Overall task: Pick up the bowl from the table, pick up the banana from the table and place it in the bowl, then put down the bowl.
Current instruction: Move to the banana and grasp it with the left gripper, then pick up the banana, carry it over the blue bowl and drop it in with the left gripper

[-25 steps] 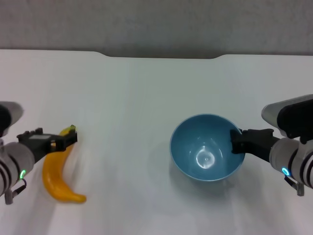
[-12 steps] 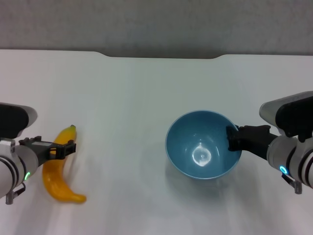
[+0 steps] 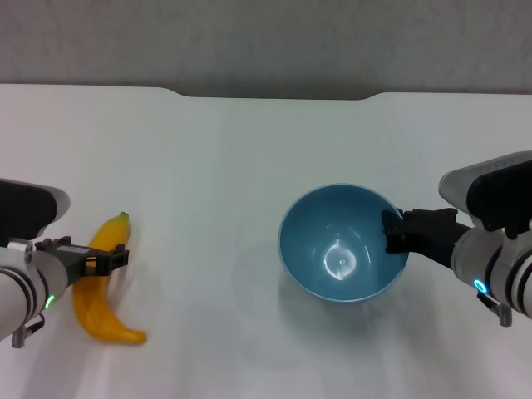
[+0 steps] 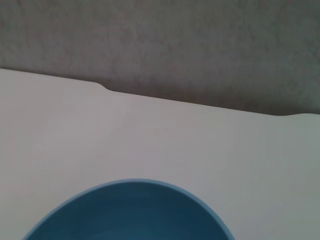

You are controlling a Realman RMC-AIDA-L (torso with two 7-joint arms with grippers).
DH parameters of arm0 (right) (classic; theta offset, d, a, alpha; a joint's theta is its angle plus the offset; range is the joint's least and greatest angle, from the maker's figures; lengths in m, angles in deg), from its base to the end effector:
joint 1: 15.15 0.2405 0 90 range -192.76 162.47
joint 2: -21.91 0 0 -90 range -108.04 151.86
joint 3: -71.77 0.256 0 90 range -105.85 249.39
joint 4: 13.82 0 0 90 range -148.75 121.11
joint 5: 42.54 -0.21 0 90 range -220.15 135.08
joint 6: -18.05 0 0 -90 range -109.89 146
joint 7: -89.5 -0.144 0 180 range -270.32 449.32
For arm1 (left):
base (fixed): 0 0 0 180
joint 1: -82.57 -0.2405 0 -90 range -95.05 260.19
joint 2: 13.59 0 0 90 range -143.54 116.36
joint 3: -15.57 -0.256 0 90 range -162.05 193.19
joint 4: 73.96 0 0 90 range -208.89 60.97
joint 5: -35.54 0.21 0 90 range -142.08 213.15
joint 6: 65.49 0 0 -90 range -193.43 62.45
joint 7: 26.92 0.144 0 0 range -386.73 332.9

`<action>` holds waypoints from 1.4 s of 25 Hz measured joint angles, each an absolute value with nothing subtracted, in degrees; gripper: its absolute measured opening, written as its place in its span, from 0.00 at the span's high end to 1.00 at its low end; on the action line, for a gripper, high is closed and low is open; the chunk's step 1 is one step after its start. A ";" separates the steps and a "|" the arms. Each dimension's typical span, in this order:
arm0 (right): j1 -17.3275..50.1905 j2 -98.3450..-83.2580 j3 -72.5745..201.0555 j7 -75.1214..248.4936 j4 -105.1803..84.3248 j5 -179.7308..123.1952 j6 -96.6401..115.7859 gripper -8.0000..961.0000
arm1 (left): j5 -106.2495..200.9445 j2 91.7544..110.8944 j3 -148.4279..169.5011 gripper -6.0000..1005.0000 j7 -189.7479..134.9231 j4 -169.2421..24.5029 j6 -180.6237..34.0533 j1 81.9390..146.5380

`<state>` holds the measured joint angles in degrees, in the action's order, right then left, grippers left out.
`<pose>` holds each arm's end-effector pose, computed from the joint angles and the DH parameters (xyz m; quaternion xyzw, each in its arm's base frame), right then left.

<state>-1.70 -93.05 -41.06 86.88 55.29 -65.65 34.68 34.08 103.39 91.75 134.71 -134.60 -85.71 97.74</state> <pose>0.2453 0.3475 -0.0580 -0.8219 0.3693 0.0783 0.4266 -0.3034 0.3600 -0.0320 -0.7580 -0.4134 0.0012 0.5045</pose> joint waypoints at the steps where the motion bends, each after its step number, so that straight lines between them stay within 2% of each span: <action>1: -1.70 -93.05 -41.07 86.88 55.29 -65.65 34.68 0.95 | 34.08 103.39 91.76 0.11 134.72 -134.26 -85.32 97.83; 24: -1.65 -93.14 -41.25 87.56 55.35 -65.65 34.50 0.95 | 33.60 103.48 91.63 0.12 131.75 -130.64 -86.57 99.80; 29: -1.67 -93.14 -41.25 87.57 55.25 -65.65 34.49 0.95 | 33.60 103.48 91.58 0.28 131.73 -130.88 -86.67 99.70; 32: -1.69 -93.14 -41.25 87.57 55.04 -65.65 34.45 0.95 | 33.60 103.48 91.58 0.49 131.73 -131.39 -86.68 99.44; 35: -1.70 -93.14 -41.25 87.57 54.88 -65.67 34.40 0.95 | 33.60 103.44 91.56 0.49 131.73 -133.29 -86.85 98.44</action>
<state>-1.70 -93.14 -41.25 87.57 54.88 -65.67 34.40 33.60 103.44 91.56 131.73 -133.29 -86.85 98.44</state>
